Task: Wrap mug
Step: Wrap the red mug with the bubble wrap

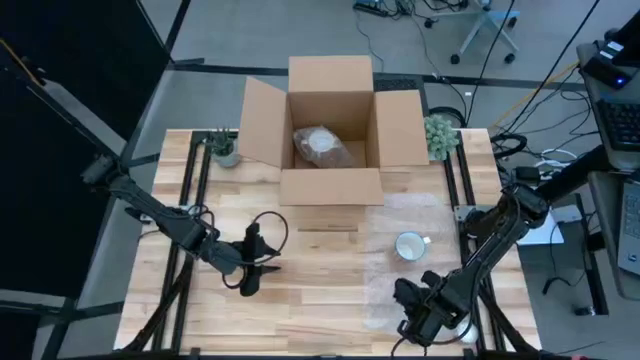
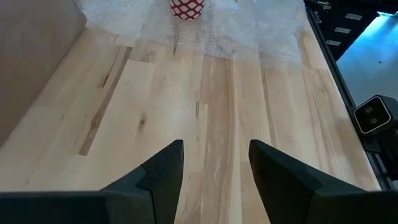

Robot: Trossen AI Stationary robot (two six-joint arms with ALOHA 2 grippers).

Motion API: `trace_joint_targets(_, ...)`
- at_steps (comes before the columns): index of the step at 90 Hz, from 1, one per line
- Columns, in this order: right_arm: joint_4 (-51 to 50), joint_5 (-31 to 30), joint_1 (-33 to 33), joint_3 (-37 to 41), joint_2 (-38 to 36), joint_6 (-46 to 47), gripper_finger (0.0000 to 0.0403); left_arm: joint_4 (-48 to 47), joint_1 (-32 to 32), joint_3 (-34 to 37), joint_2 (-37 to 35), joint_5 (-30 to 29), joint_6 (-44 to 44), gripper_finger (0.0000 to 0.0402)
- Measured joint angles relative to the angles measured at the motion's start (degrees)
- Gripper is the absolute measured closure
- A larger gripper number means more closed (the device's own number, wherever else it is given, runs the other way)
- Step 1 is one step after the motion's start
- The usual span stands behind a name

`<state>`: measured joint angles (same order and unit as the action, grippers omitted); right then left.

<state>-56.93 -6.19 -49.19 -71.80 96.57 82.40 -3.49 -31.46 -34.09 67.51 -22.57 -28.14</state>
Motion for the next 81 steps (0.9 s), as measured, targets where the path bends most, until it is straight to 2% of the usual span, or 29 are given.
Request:
trace_joint_targets(20, -22.3, -9.6, 1.6, -11.0, 0.0, -4.9, 0.0401, 0.0, 0.0, 0.0, 0.0, 0.0, 0.0, 0.0230)
trace_joint_targets(32, -33.0, -16.5, 3.4, -14.0, -0.2, -5.2, 0.0402, 0.0, 0.0, 0.0, 0.0, 0.0, 0.0, 0.0230)
trace_joint_targets(62, -33.0, -22.9, 13.1, -12.7, -1.8, -8.1, 0.0402, 0.0, 0.0, 0.0, 0.0, 0.0, 0.0, 0.0230)
trace_joint_targets(73, -33.0, -23.9, 16.4, -10.8, -1.8, -8.1, 0.0403, 0.0, 0.0, 0.0, 0.0, 0.0, 0.0, 0.0230)
trace_joint_targets(81, -33.1, -22.4, 18.9, -8.4, -1.8, -8.1, 0.0403, 0.0, 0.0, 0.0, 0.0, 0.0, 0.0, 0.0230)
